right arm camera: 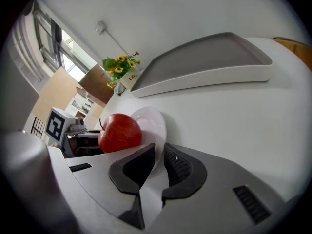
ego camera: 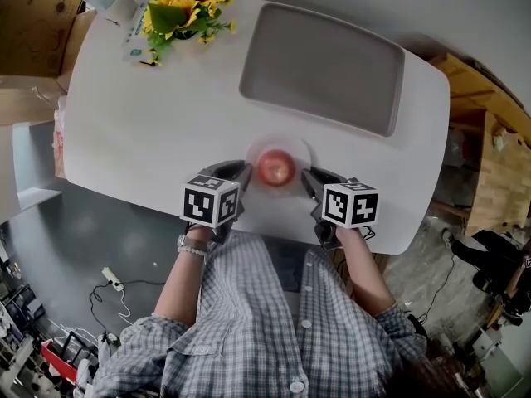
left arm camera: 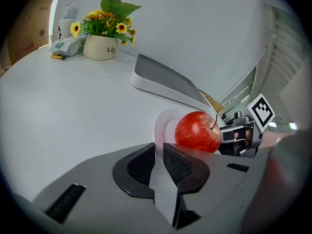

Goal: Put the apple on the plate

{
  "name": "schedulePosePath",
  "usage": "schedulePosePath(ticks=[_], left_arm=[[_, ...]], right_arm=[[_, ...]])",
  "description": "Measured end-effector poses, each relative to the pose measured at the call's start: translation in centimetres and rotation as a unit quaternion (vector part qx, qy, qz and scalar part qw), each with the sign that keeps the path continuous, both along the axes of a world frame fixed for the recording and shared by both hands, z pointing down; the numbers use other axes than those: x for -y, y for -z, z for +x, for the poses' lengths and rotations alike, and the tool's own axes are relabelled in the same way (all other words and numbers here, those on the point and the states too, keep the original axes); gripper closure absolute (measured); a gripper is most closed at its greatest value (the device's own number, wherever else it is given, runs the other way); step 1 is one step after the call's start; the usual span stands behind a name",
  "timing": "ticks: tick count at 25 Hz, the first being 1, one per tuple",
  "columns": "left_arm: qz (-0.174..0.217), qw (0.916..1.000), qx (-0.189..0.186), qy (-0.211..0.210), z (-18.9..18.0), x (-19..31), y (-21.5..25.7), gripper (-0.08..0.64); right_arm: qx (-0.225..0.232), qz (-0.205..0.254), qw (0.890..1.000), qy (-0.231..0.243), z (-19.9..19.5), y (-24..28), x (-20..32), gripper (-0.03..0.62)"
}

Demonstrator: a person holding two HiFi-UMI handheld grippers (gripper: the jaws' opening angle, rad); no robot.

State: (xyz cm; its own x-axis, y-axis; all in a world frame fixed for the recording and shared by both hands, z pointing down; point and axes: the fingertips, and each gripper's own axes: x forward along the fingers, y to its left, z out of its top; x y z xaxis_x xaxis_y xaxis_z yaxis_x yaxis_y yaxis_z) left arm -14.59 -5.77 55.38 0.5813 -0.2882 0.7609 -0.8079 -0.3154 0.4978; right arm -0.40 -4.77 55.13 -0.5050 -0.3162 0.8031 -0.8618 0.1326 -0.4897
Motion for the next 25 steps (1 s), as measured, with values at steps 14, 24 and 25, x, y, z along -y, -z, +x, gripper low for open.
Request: schedulePosePath(ticks=[14, 24, 25], left_arm=[[-0.047, 0.9986, 0.004, 0.025, 1.5, 1.1, 0.7, 0.523], [-0.068, 0.9972, -0.014, 0.030, 3.3, 1.9, 2.7, 0.526], [-0.068, 0.9971, -0.016, 0.030, 3.6, 2.0, 3.0, 0.526]], right_arm=[[0.028, -0.023, 0.998, -0.059, 2.1, 1.0, 0.6, 0.546], [0.064, -0.050, 0.991, -0.107, 3.9, 2.4, 1.0, 0.546], [0.066, -0.050, 0.990, -0.110, 4.2, 2.6, 1.1, 0.547]])
